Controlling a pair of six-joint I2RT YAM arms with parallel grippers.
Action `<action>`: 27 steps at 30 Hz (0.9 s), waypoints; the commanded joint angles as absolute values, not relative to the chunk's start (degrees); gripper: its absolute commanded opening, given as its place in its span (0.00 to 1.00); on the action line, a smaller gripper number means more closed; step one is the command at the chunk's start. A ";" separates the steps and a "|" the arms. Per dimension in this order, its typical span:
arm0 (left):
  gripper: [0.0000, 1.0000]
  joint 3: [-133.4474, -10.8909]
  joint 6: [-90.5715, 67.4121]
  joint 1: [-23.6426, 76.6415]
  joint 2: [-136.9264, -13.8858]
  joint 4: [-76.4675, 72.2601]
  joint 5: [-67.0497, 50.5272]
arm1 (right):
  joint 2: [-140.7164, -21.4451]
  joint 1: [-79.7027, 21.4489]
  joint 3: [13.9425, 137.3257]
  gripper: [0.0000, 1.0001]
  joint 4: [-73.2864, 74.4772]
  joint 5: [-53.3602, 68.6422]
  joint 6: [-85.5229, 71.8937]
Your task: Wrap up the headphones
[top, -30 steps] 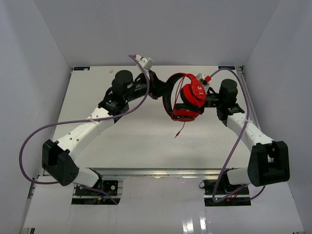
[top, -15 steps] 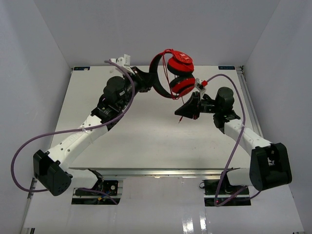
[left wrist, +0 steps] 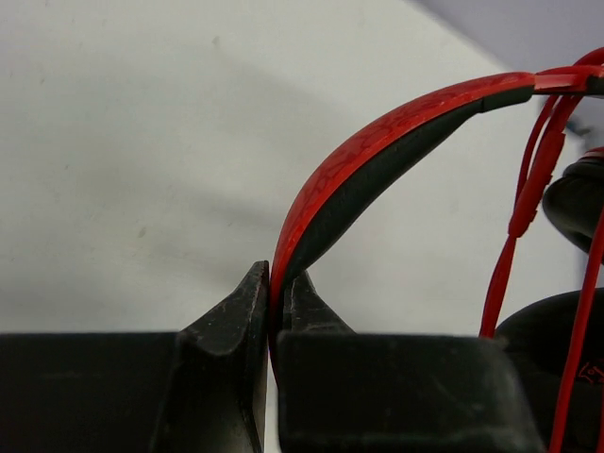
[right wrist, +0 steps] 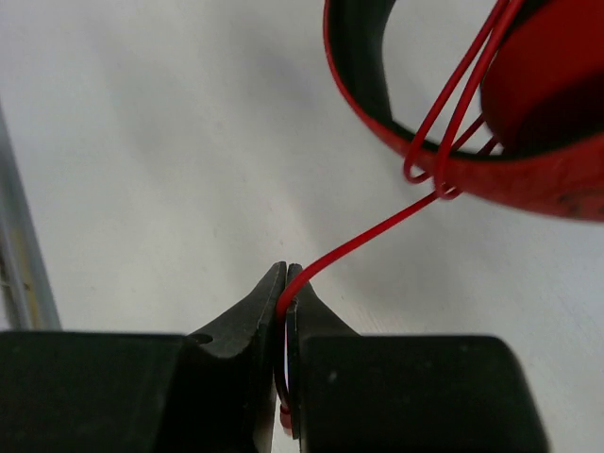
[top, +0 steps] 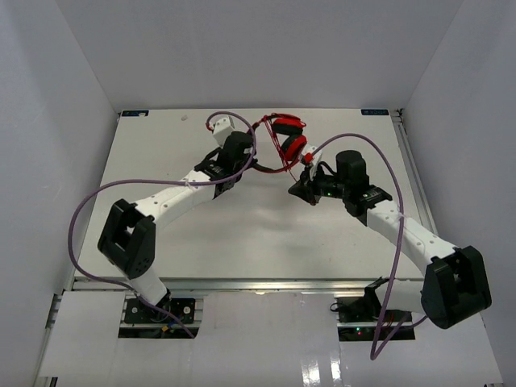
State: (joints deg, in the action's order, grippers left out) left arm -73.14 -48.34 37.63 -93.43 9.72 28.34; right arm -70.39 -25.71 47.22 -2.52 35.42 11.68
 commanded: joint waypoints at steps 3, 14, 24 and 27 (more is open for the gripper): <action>0.00 -73.25 -39.59 38.14 -99.90 19.07 30.16 | -80.25 -27.59 47.65 0.08 6.69 23.39 26.25; 0.00 -78.86 -34.93 40.02 -111.73 18.07 23.20 | -85.56 -26.86 46.48 0.08 5.06 22.90 27.90; 0.82 -81.48 -35.16 41.13 -114.80 19.34 18.82 | -86.87 -23.75 47.79 0.22 10.46 30.55 30.50; 0.93 -80.23 -33.99 41.06 -111.70 19.26 18.81 | -84.26 -22.68 47.77 0.42 13.69 30.09 32.25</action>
